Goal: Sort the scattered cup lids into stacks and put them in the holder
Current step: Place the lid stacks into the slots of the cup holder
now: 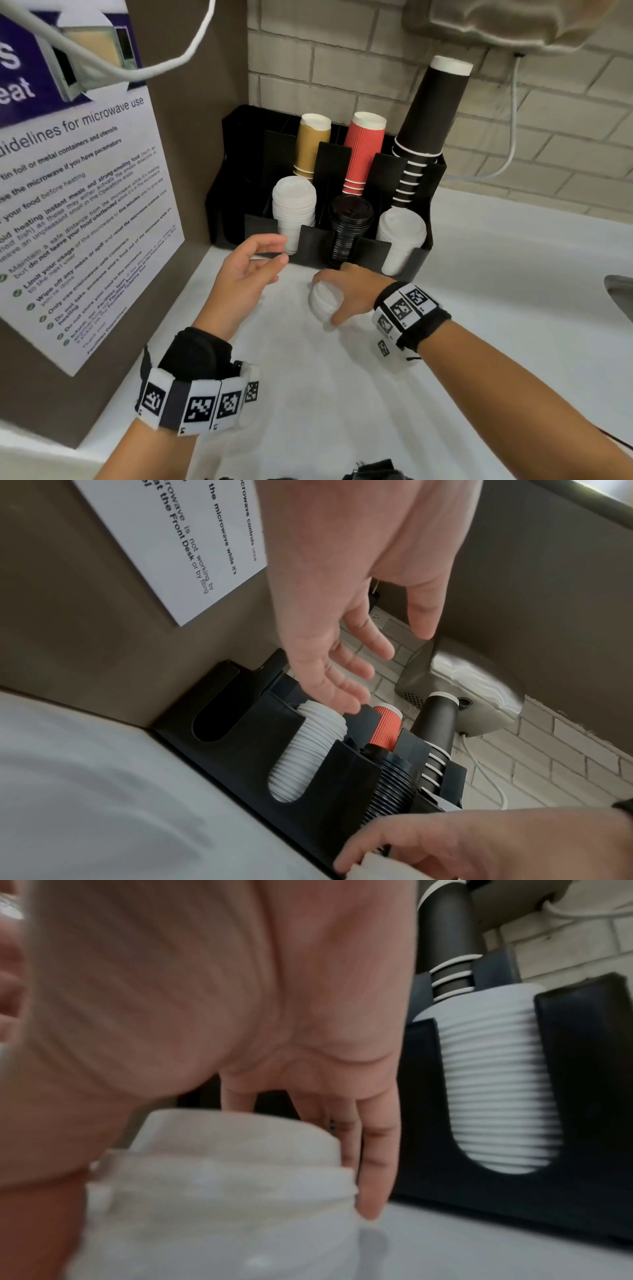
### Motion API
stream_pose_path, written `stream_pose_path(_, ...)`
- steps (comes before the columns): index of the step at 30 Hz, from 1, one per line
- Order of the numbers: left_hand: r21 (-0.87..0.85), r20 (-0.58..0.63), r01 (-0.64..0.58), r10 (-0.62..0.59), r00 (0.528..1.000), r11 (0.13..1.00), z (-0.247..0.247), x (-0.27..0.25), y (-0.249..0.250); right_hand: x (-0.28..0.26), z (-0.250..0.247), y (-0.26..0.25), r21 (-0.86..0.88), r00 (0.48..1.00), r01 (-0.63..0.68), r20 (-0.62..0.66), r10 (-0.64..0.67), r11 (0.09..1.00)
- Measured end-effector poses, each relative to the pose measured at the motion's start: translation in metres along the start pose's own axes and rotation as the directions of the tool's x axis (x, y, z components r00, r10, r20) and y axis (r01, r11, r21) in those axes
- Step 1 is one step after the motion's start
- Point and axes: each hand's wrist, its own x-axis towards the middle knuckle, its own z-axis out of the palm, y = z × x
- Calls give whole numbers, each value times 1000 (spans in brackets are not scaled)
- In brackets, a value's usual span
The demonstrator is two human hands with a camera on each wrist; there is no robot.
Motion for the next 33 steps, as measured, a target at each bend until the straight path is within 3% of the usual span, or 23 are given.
stream_pose_path(4,64,5,2,-2,1000,998,-1,1,3,-18,-17,7,266,985,89,-167,-45,960)
stream_pose_path(6,100,68,8,-15,998,995,3,1,6,-34,-26,3,474,957,211,-280,-81,855)
stream_pose_path(8,104,165,28,-45,985,994,10,0,8,-51,-31,-8,646,933,317,-345,-104,694)
stream_pose_path(10,62,257,11,-27,966,998,21,-2,10,-63,-31,-21,733,914,387,-385,-127,559)
stream_pose_path(13,-40,294,-28,38,955,999,31,-4,12,-73,-30,-32,787,900,426,-419,-121,447)
stream_pose_path(22,-38,338,-60,69,938,997,30,-6,17,-91,-22,-26,846,906,419,-412,-95,329)
stream_pose_path(33,11,316,-60,54,947,998,28,-7,20,-90,-17,-35,837,875,466,-484,-8,286)
